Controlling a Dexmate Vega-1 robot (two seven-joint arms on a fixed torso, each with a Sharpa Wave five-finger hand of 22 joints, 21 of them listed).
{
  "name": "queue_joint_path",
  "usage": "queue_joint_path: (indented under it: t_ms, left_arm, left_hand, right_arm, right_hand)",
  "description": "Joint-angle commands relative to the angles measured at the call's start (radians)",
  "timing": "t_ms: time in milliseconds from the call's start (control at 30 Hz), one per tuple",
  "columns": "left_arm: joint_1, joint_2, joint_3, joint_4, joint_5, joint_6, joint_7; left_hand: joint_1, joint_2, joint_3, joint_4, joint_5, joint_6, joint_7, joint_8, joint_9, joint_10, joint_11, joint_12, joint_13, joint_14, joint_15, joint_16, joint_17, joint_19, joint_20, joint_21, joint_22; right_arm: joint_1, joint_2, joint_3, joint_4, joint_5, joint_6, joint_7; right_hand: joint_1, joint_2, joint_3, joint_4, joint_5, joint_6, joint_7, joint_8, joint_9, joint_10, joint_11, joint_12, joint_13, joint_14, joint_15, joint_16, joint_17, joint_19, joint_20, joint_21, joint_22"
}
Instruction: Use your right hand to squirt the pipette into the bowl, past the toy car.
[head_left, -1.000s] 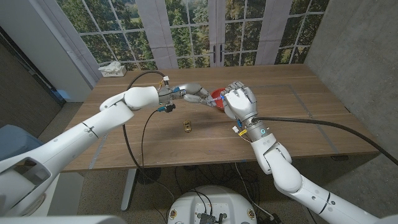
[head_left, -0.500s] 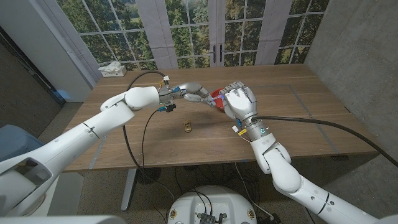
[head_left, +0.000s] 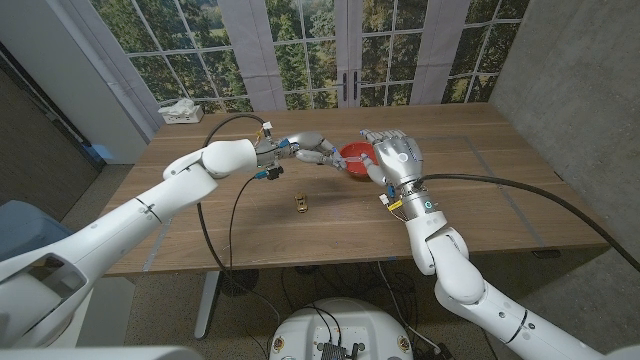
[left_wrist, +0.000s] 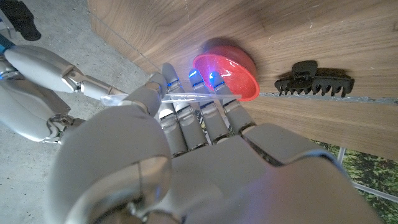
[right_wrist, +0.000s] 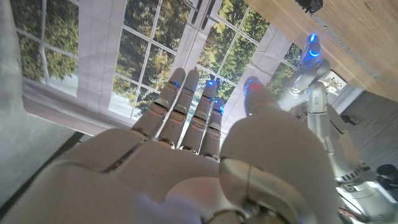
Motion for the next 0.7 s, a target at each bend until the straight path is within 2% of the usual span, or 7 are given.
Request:
queue_joint_path:
  t_ms: [33,233,467,700]
  left_arm:
    - [0.026,-0.018,-0.021,0.029,-0.020,-0.030,0.056]
    - [0.045,-0.034,-0.033,0.043,-0.042,-0.059,0.088]
    - [0.078,-0.072,-0.051,0.076,-0.100,-0.101,0.129]
    - [0.090,-0.107,-0.051,0.109,-0.154,-0.130,0.134]
  left_hand:
    - [-0.007,0.004,0.008,0.000,-0.004,0.010,0.000,-0.005,0.005,0.024,-0.022,-0.003,0.004,0.011,-0.130,-0.002,0.002,0.010,0.001,0.007,0.002]
    - [-0.007,0.004,0.011,-0.002,-0.005,0.015,-0.001,-0.006,0.005,0.029,-0.024,-0.004,0.004,0.016,-0.133,-0.002,0.003,0.015,-0.003,0.009,0.002]
    - [-0.008,0.003,0.012,-0.002,-0.006,0.016,-0.003,-0.008,0.006,0.032,-0.022,-0.006,0.004,0.029,-0.134,0.002,0.006,0.022,-0.003,0.012,0.002]
    - [-0.010,0.003,0.013,-0.003,-0.007,0.017,0.002,-0.011,0.007,0.036,-0.018,-0.008,0.004,0.040,-0.134,0.006,0.008,0.028,-0.005,0.015,0.002]
  right_arm:
    - [-0.030,0.017,0.068,-0.048,0.261,-0.007,-0.013]
    - [-0.038,0.018,0.090,-0.053,0.364,0.003,-0.030]
    - [-0.057,0.017,0.139,-0.064,0.529,0.057,-0.072]
    - [-0.076,-0.022,0.194,-0.089,0.691,0.126,-0.058]
  right_hand:
    - [-0.004,0.002,-0.006,-0.006,0.005,0.059,0.016,0.026,0.002,0.012,0.005,0.005,0.004,-0.008,-0.122,0.006,0.011,-0.002,0.010,0.005,0.004]
    - [-0.005,0.005,-0.004,-0.011,0.008,0.116,0.013,0.046,0.003,0.028,0.013,0.011,0.008,-0.005,-0.120,0.006,0.013,-0.004,0.010,0.009,0.004]
    - [-0.014,0.010,-0.006,-0.010,0.011,0.159,0.024,0.061,0.004,0.047,0.016,0.018,0.011,-0.001,-0.116,0.011,0.019,-0.006,0.009,0.012,0.004]
    - [-0.010,0.016,-0.005,-0.016,0.014,0.189,0.024,0.070,0.005,0.066,0.016,0.025,0.016,0.008,-0.118,0.022,0.029,-0.009,0.006,0.014,0.004]
